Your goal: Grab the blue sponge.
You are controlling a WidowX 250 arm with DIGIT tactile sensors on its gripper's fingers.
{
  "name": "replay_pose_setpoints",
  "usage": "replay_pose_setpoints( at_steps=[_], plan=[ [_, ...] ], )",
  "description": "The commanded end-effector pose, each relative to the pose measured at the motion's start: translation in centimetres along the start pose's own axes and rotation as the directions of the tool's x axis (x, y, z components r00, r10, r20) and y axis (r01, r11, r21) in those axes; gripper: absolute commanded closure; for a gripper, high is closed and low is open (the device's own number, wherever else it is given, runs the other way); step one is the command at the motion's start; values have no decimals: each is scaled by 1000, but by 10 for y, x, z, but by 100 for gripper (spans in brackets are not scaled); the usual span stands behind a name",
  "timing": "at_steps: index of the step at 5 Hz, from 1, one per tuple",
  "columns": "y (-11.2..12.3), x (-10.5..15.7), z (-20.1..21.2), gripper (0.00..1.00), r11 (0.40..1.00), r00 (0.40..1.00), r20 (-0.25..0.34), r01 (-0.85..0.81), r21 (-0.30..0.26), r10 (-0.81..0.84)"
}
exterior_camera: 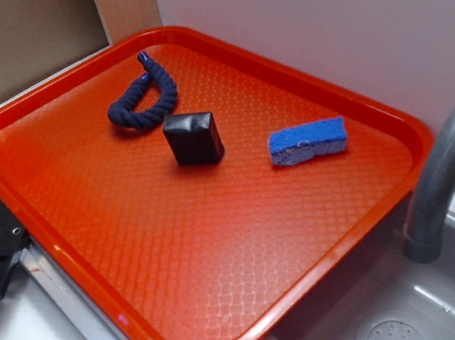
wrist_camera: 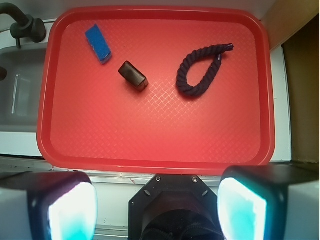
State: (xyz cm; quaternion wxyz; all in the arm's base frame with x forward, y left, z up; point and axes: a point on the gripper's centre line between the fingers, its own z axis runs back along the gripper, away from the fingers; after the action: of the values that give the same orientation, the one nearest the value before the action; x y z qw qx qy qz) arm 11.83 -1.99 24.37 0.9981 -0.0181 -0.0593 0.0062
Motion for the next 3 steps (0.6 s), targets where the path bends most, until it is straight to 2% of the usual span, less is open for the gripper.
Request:
replay_pose_setpoints(
  at_steps=[1,3],
  plan=[
    [0,0,0,0,1000,1000,0,0,0,0],
    [-28,56,-42,0,997,998,38,50,-59,-47]
  ],
)
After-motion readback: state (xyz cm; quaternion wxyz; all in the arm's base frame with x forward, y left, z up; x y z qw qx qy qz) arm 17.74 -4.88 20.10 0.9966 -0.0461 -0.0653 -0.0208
